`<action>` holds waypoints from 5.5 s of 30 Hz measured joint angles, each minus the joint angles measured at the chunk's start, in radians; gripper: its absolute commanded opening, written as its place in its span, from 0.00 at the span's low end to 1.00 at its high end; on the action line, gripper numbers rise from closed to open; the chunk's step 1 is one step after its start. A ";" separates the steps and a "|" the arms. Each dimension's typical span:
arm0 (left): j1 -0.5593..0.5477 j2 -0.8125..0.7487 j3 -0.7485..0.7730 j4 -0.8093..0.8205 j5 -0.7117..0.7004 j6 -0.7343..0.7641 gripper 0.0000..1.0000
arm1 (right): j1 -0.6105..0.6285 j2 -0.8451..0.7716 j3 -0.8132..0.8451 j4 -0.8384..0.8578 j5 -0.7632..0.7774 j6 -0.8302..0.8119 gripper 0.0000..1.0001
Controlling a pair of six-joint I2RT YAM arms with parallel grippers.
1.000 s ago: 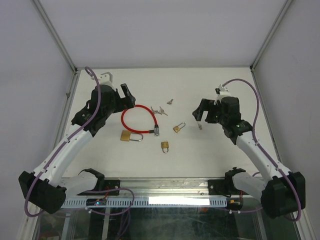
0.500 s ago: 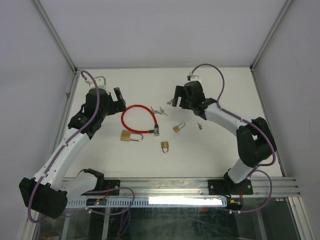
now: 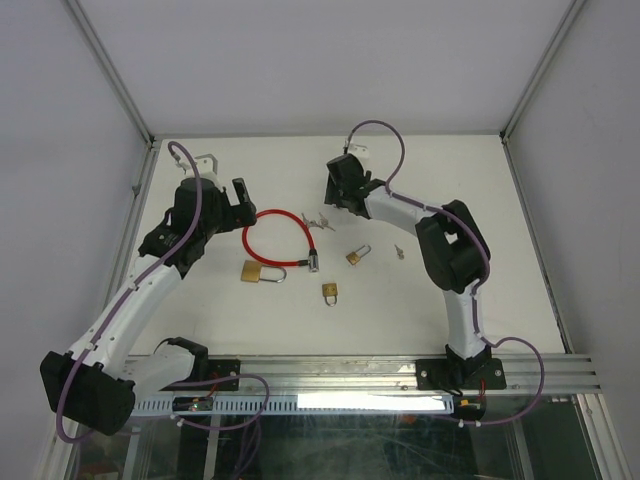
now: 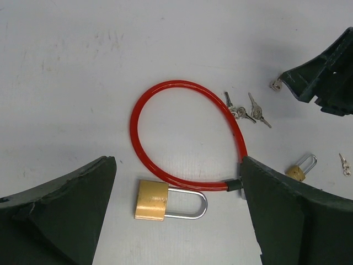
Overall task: Unlock with the key
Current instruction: Pick up the key from the center of the board.
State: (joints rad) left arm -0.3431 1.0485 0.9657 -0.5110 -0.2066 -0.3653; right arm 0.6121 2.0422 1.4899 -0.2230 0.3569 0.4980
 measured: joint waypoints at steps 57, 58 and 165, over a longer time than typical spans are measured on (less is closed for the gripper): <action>0.024 0.057 -0.015 0.005 0.185 -0.041 0.99 | 0.003 -0.298 -0.442 0.091 -0.087 -0.324 0.06; 0.024 0.057 -0.015 0.005 0.194 -0.044 0.99 | 0.003 -0.306 -0.459 0.103 -0.099 -0.332 0.06; -0.201 0.112 -0.421 1.058 0.515 -0.479 0.00 | 0.385 -1.036 -0.853 0.491 -0.159 -0.443 0.75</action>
State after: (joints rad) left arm -0.5446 1.1603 0.5446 0.5472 0.3088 -0.8440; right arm 0.9966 1.0065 0.6369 0.2676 0.1982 0.0551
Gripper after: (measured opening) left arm 0.017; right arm 0.750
